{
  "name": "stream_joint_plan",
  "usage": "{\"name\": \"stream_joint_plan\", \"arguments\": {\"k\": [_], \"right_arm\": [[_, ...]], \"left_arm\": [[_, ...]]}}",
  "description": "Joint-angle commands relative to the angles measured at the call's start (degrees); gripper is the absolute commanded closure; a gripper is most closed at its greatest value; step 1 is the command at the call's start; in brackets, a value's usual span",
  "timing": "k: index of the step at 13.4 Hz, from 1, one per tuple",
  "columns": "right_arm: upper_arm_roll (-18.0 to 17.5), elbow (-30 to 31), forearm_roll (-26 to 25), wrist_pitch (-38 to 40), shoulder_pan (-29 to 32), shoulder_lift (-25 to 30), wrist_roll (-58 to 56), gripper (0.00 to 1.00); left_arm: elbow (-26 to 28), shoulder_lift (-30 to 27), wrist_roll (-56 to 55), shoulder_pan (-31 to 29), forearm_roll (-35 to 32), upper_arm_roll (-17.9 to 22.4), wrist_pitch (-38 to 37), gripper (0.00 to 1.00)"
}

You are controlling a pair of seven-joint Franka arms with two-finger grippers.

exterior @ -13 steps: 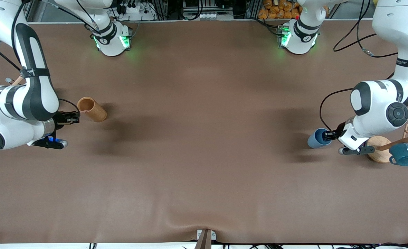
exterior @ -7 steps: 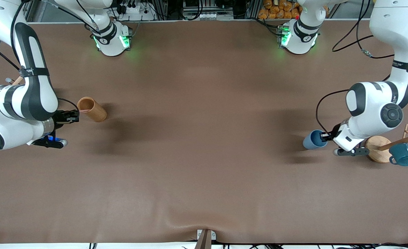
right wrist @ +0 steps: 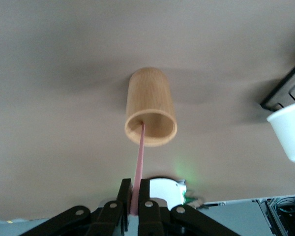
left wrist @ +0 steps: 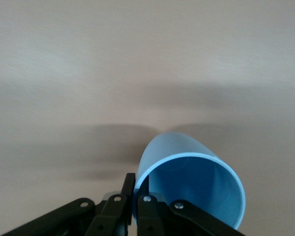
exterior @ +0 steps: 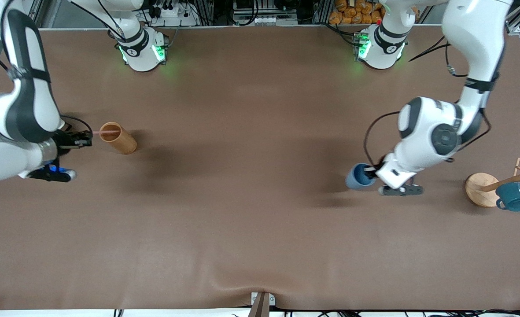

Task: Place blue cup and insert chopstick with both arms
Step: 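Carry the cup with the left gripper while the right gripper raises the chopstick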

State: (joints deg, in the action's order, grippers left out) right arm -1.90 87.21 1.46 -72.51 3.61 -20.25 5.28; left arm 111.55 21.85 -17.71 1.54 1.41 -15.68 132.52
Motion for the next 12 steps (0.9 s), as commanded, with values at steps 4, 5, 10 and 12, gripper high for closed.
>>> {"name": "stream_joint_plan", "arguments": {"k": [4, 5, 10, 12], "right_arm": [[-0.56, -17.49, -1.28, 8.62, -4.39, 0.82, 0.7, 1.0], [-0.56, -19.6, -1.28, 8.18, -5.53, 0.65, 0.7, 1.0], [-0.82, -22.53, -0.75, 4.22, -11.33, 0.21, 4.1, 1.0], [-1.26, -22.53, 1.43, 1.6, -13.44, 0.12, 9.9, 1.0]], "left_arm": [[-5.98, 3.19, -17.67, 13.56, 0.53, 0.39, -0.42, 1.0], [-6.6, 4.41, -21.02, 15.49, 0.53, 0.39, -0.34, 1.0], [-11.0, 9.08, -33.51, 24.37, 0.35, 0.65, 0.19, 1.0], [-11.18, 9.35, -35.2, 25.61, 0.35, 0.65, 0.19, 1.0]]}}
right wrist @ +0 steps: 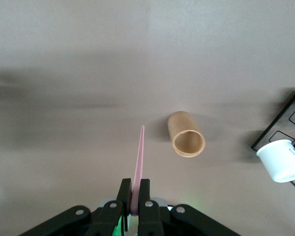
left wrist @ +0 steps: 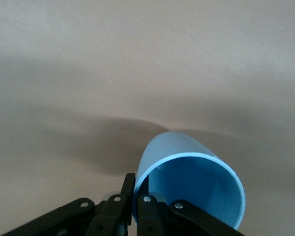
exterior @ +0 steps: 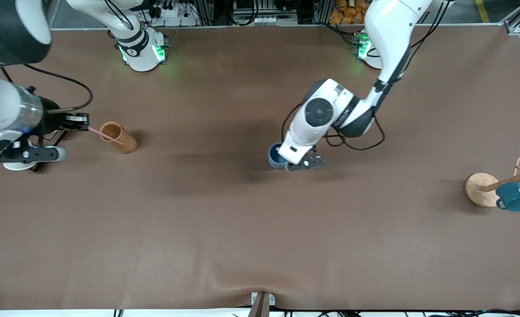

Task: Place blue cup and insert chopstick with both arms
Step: 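Carry the cup with the left gripper while the right gripper raises the chopstick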

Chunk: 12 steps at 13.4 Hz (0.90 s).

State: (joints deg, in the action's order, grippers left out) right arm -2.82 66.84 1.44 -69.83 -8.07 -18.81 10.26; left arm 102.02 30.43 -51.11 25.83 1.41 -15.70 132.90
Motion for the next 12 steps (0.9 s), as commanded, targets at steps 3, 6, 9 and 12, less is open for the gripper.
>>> {"name": "stream_joint_plan", "arguments": {"k": [3, 6, 9, 12], "right_arm": [[-1.67, -1.8, 11.71, -3.72, -2.03, -1.66, 17.91, 1.0], [-1.58, -1.36, 14.12, -6.54, -4.05, -1.75, 22.09, 1.0], [-1.67, 0.48, 14.12, -9.44, -6.42, -1.75, 25.05, 1.0], [-1.58, 2.5, 13.95, -12.35, -8.97, -2.02, 28.77, 1.0]], "left_arm": [[-2.0, 2.52, -4.34, 3.96, 0.35, 0.93, 0.6, 1.0], [-2.96, 3.93, -6.28, 5.81, 0.35, 1.28, 1.13, 1.0], [-3.05, 3.41, -7.16, 5.46, 0.26, 1.37, 1.13, 0.0], [-3.67, 0.78, -7.69, 4.24, -1.58, 1.46, 0.43, 0.0]]}}
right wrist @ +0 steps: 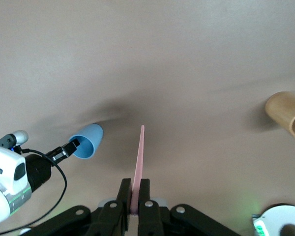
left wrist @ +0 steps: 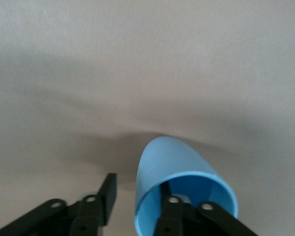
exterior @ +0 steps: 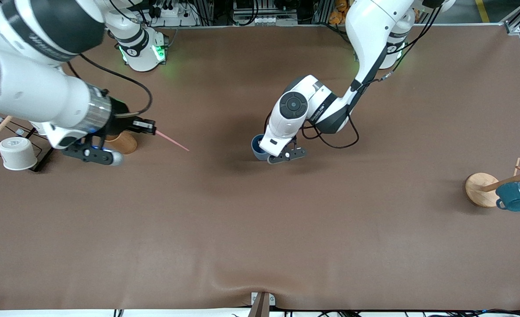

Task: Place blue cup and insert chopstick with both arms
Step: 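Carry the cup with the left gripper while the right gripper raises the chopstick, then set down the cup with the left gripper while the right gripper approaches it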

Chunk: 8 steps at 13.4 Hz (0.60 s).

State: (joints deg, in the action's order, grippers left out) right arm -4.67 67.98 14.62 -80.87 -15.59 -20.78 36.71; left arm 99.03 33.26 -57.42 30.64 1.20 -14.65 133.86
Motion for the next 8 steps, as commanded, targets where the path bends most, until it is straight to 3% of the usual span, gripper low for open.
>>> {"name": "stream_joint_plan", "arguments": {"k": [1, 8], "right_arm": [[0.27, 2.41, 0.76, -1.31, -1.9, -0.05, 2.75, 1.0], [0.19, 5.32, 1.37, -9.21, -10.68, -1.28, 18.9, 1.0]], "left_arm": [[-0.77, -3.88, -1.37, -1.98, -1.46, 0.32, -1.58, 0.0], [-2.43, -15.93, 1.07, -10.5, -1.72, 0.32, -12.64, 0.0]]}}
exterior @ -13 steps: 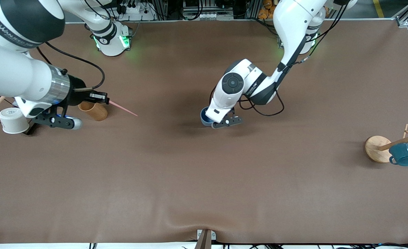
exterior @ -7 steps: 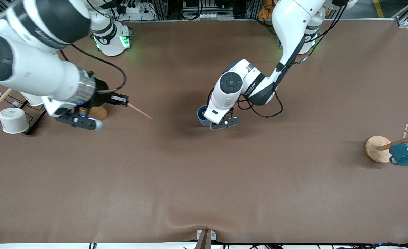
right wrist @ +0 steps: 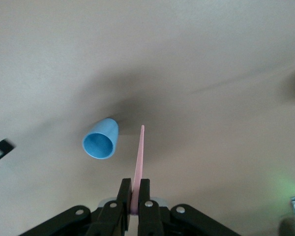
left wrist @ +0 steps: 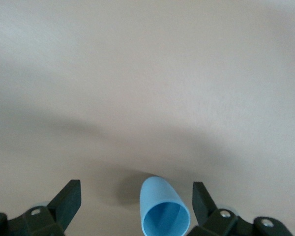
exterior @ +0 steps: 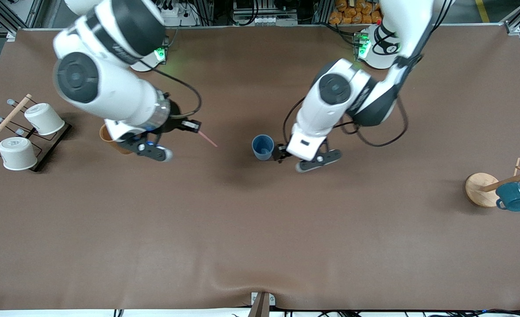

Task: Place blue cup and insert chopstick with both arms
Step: 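Insert the chopstick with the right gripper while the left gripper releases the cup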

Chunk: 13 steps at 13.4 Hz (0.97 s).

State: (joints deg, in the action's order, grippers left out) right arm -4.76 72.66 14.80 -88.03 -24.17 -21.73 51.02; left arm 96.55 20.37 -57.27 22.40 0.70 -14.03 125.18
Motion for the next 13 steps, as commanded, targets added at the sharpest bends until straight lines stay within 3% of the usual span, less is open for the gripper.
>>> {"name": "stream_joint_plan", "arguments": {"k": [1, 6, 10, 13], "right_arm": [[0.28, 0.64, 1.28, -3.89, -3.76, -0.77, 6.97, 1.0], [0.28, 0.55, 5.94, -11.01, -7.28, -3.22, 15.5, 1.0], [0.36, 0.99, 1.74, -13.84, -10.19, -6.48, 17.19, 1.0], [0.36, 3.44, 0.84, -14.01, -11.33, -6.48, 17.19, 1.0]], "left_arm": [[-1.0, -3.75, 2.67, -3.67, -1.22, -0.3, -6.59, 0.0], [-3.82, -7.96, 11.98, -10.35, -1.14, -0.39, -14.34, 0.0], [-3.91, -12.0, 20.16, -15.88, -1.14, -0.39, -18.21, 0.0], [-9.6, -12.54, 23.15, -19.14, -1.22, -0.3, -24.25, 0.0]]}}
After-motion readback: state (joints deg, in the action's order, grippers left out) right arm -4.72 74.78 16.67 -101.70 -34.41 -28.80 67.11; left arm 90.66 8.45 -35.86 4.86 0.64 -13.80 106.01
